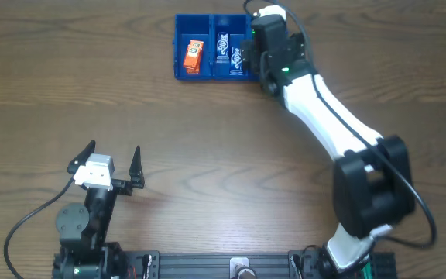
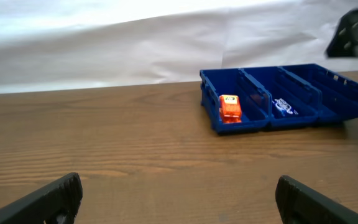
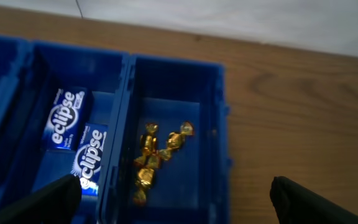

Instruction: Sort Candies Into Trays

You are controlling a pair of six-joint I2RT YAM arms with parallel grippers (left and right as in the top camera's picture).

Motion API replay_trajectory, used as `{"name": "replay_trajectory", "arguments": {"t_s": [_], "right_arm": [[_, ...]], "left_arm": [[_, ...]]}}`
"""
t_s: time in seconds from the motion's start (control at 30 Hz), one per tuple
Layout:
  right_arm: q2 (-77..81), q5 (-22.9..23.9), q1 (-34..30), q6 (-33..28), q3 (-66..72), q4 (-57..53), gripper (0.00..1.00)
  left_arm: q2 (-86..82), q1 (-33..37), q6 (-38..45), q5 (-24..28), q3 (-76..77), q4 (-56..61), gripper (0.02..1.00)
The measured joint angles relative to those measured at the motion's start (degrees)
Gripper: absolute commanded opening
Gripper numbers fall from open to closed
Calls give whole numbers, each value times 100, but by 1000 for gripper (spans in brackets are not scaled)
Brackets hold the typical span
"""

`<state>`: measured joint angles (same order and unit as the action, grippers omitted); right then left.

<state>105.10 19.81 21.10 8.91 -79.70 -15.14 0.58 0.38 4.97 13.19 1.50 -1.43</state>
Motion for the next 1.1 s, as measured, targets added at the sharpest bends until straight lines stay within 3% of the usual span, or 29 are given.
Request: {"name": "replay_trajectory", "arguments": {"t_s": [0.2,0.33,0.53,0.67,0.87,1.1], "right_arm": [[-2492,76,-708,-66,4,-1189,1000],[-4035,131,-872,-216,658,-1182,1000],[-6492,151,-1346,-264,3261,-1093,1000],[-7849,90,-1349,-291,4798,-396,1000],[-8865,-848,-1722,-310,6448,1080,1000],[-9348,-1257,-1860,-310,7554,2365,998]], "left_arm": [[0,0,0,0,0,2,998],[0,0,0,-2,0,4,998],[0,0,0,-2,2,0,996],[2,0,0,0,4,-2,996],[0,0,0,-2,4,0,996],[0,0,0,-2,4,-2,998]]}}
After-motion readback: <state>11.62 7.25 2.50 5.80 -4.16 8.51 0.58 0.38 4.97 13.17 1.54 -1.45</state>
